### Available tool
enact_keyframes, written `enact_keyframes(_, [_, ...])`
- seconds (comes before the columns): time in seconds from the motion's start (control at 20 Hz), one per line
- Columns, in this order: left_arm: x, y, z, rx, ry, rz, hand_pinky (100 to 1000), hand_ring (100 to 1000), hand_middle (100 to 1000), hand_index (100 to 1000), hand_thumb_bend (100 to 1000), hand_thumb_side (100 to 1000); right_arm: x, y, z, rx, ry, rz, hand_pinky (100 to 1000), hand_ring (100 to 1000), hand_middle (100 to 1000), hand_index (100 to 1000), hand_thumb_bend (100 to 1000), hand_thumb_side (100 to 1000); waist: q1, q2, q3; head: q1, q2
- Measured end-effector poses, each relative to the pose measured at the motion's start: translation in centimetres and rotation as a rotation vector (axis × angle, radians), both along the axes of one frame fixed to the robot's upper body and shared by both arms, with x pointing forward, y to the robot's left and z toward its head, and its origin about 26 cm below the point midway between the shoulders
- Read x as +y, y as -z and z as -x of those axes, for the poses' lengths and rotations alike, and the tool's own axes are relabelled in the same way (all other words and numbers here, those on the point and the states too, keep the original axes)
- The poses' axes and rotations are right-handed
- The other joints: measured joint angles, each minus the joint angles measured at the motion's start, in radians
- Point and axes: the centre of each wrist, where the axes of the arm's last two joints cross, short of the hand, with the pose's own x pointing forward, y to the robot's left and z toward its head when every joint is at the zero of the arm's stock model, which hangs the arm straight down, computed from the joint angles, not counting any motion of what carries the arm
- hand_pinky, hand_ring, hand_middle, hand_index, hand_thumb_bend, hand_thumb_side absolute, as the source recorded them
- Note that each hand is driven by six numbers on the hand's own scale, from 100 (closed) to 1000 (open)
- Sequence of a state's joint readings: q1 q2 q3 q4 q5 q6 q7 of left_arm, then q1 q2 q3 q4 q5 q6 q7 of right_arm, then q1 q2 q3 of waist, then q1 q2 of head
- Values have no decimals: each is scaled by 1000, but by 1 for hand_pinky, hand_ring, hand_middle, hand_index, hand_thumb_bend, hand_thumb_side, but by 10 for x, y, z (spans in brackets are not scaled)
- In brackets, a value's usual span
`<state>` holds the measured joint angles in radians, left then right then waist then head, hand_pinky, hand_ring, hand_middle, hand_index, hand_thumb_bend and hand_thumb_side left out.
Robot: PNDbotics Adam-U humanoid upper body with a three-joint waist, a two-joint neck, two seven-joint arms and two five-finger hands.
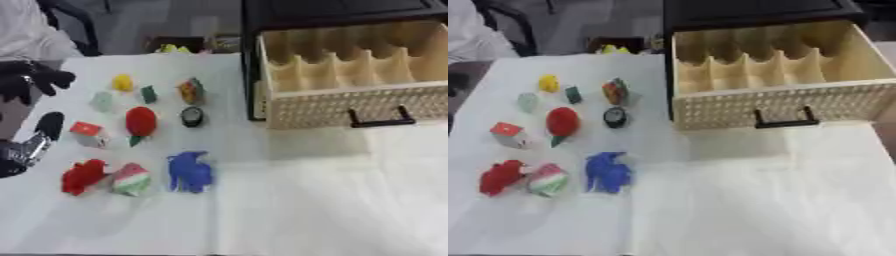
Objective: Pick up objects from table and place into drawer.
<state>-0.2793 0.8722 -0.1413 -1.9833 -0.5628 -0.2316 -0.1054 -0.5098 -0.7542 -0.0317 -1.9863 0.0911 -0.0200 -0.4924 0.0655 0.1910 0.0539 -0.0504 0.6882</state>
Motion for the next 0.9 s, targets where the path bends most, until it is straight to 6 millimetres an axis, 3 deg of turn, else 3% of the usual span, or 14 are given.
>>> enact_keyframes(0.5, [-2,10,4,161,-77,-203,618,763,779,1000,100,1000,-1,3,0,16,7,-14,275,422,404,755,449,735,-2,1,-7,32,5])
enact_keyframes(0.8, [-1,12,6,230,-124,-338,656,784,796,1000,236,1000,-3,6,0,28,13,-14,268,418,401,753,454,737,-5,2,-11,39,-7])
enact_keyframes(0.9, [0,13,6,246,-139,-360,656,784,796,1000,236,1000,-4,6,0,31,17,-15,268,418,401,753,454,737,-7,2,-10,40,-13])
